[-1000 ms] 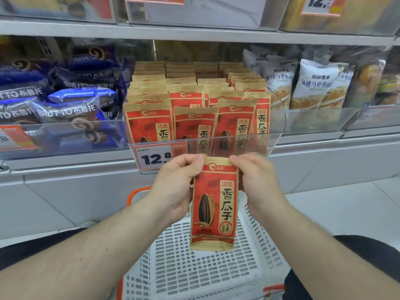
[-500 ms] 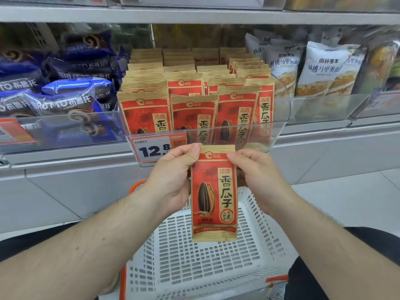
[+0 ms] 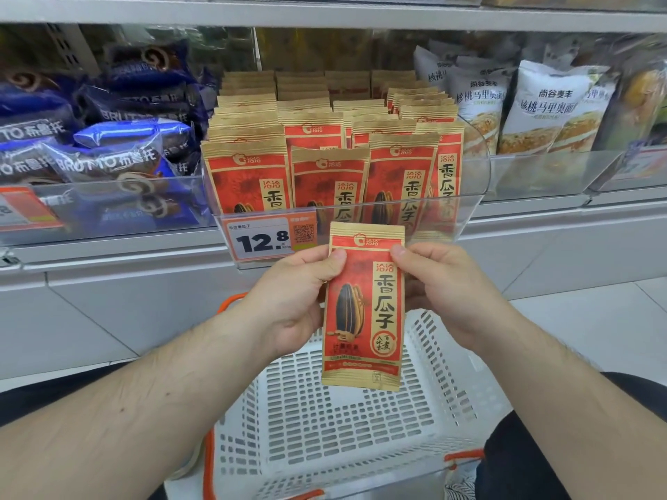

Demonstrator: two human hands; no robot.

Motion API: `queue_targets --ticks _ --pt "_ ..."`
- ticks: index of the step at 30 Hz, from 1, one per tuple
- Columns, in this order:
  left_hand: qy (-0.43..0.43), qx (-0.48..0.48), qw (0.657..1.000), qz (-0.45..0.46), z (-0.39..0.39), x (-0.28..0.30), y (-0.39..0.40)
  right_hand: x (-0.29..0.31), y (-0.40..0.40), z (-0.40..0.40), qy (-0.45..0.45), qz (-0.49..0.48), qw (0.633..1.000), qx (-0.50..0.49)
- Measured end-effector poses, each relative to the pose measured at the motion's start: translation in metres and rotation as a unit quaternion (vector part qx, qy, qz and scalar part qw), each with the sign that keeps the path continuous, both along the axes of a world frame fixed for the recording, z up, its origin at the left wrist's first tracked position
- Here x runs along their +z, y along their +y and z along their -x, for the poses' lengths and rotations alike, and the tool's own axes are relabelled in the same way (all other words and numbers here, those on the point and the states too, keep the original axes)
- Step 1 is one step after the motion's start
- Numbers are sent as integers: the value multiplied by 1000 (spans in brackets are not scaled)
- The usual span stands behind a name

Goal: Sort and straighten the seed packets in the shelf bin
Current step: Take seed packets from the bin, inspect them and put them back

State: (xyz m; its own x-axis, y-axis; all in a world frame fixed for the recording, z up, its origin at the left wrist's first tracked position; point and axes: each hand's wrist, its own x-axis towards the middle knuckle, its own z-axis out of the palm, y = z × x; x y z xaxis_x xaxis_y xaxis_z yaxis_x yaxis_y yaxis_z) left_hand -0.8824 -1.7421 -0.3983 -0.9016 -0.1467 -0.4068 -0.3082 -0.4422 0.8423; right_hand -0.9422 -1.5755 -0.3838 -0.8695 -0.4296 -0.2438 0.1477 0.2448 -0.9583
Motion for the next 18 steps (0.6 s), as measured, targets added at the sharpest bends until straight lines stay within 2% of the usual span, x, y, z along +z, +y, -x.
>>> queue_targets --ticks 5,12,18 --pt "-3 13 1000 -24 2 1 -5 4 12 2 -50 -63 990 112" --pt "-47 -109 993 10 -3 2 -8 1 14 3 -75 -46 992 93" --pt "-63 -103 993 -18 -5 -3 -5 7 24 0 -98 -58 978 174"
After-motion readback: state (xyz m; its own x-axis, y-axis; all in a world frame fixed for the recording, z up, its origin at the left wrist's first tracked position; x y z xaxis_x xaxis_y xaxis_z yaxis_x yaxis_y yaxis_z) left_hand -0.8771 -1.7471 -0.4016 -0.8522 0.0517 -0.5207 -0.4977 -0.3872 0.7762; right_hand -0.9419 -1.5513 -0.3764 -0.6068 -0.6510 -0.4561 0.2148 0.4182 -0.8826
